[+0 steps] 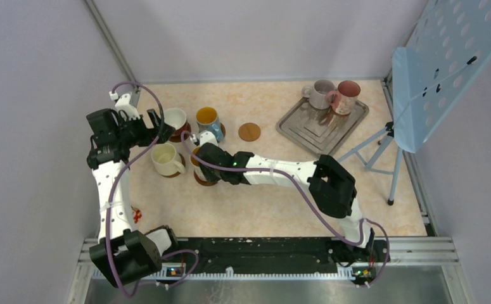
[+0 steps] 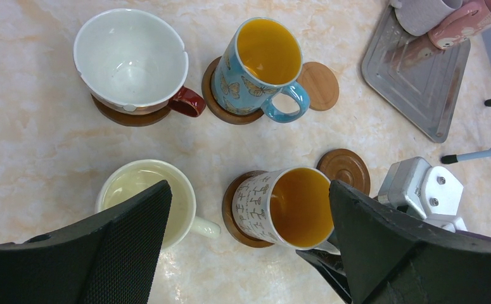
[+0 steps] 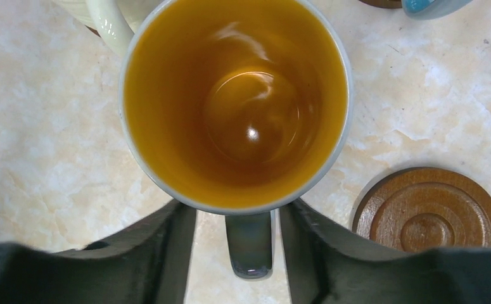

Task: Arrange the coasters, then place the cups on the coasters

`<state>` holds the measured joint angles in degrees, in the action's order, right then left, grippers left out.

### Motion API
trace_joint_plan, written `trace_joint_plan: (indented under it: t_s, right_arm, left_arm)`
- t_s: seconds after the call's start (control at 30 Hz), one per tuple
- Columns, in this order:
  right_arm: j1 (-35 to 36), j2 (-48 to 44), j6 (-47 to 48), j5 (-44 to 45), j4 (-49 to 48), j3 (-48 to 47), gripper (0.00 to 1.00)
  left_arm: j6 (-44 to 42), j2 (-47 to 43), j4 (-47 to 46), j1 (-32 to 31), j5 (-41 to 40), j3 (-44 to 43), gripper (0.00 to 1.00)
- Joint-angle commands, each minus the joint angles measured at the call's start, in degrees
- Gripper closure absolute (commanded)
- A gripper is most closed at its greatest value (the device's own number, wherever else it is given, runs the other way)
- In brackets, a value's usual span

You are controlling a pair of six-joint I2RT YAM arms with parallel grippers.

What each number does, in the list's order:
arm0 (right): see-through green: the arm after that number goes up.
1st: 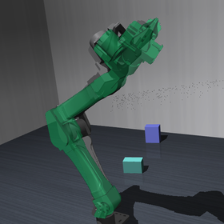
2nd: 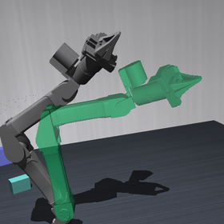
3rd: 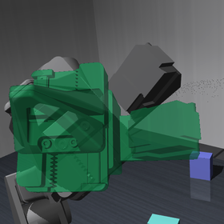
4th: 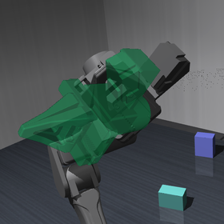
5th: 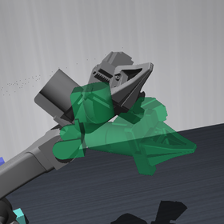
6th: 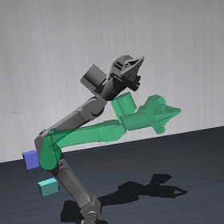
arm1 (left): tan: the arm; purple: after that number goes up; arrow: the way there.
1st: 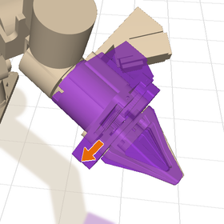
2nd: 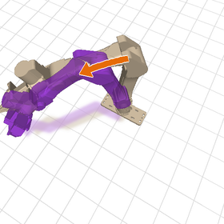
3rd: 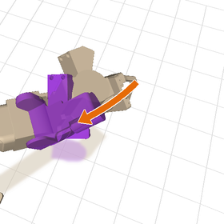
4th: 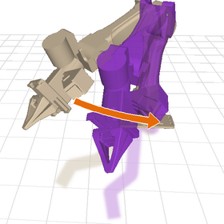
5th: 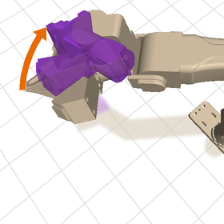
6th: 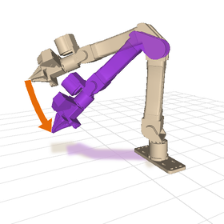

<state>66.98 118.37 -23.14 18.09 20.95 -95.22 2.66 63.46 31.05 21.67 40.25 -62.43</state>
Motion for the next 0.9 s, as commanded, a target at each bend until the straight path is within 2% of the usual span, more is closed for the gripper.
trace_joint_plan:
  t_s: [0.0, 0.3, 0.63, 0.87]
  right_arm:
    - [0.6, -3.0, 1.3, 0.3, -2.4, 0.3, 0.44]
    - [-0.1, -8.0, 8.4, -4.1, -4.3, 2.7, 0.3]
    - [-7.1, -15.3, 16.0, -22.7, -4.7, 2.6, 0.28]
    - [-14.6, -20.9, 17.8, -25.8, -4.7, 5.5, 0.28]
  left_arm:
    - [-0.1, -0.8, -2.1, 0.4, 1.1, -0.4, 0.01]
    - [-0.6, -0.9, -1.8, 0.4, 2.3, -0.6, 0.01]
    - [-3.2, -0.6, -0.6, 0.4, 5.0, -0.7, 0.01]
    - [-4.5, -0.2, 0.1, 0.4, 6.4, -0.7, 0.01]
